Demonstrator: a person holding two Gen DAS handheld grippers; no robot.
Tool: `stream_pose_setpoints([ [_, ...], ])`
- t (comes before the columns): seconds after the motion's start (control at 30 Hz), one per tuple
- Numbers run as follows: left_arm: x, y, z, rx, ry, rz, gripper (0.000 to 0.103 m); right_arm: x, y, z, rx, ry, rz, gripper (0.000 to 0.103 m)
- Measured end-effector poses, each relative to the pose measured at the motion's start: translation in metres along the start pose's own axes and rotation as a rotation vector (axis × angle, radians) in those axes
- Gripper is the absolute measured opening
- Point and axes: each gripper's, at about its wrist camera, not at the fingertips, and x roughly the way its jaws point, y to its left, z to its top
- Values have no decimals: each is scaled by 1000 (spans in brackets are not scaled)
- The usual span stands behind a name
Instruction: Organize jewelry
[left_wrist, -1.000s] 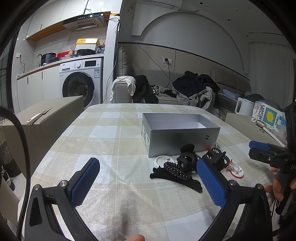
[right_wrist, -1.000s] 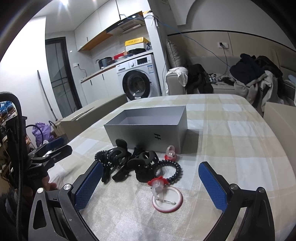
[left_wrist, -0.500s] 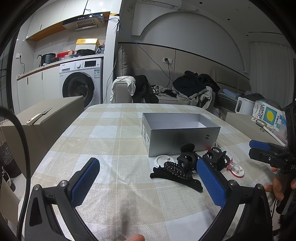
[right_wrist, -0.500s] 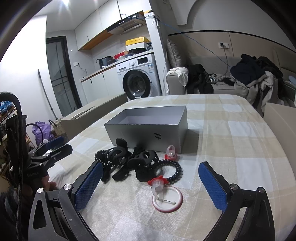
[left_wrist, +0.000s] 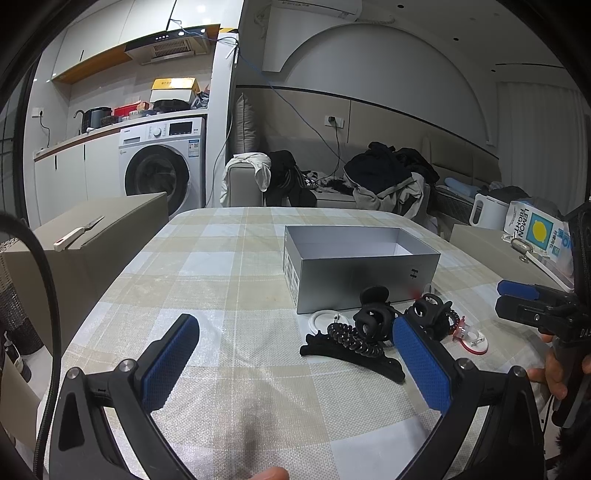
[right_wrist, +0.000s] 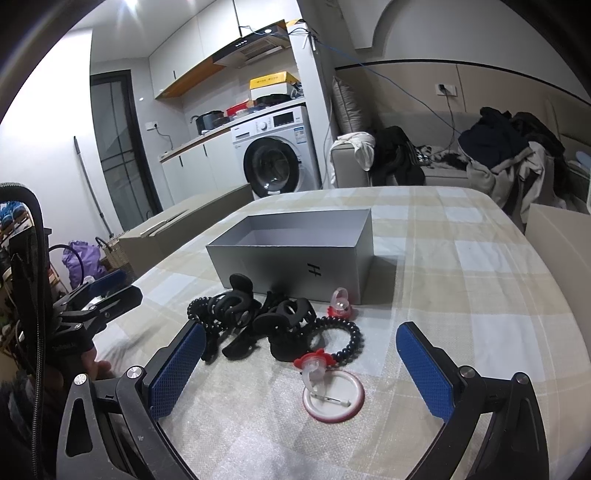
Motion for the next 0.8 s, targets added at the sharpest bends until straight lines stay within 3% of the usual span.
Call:
stream_pose_setpoints([
  [0.8,1,2,2,3,1,4,102,8,-2,2,20,42,-22,103],
])
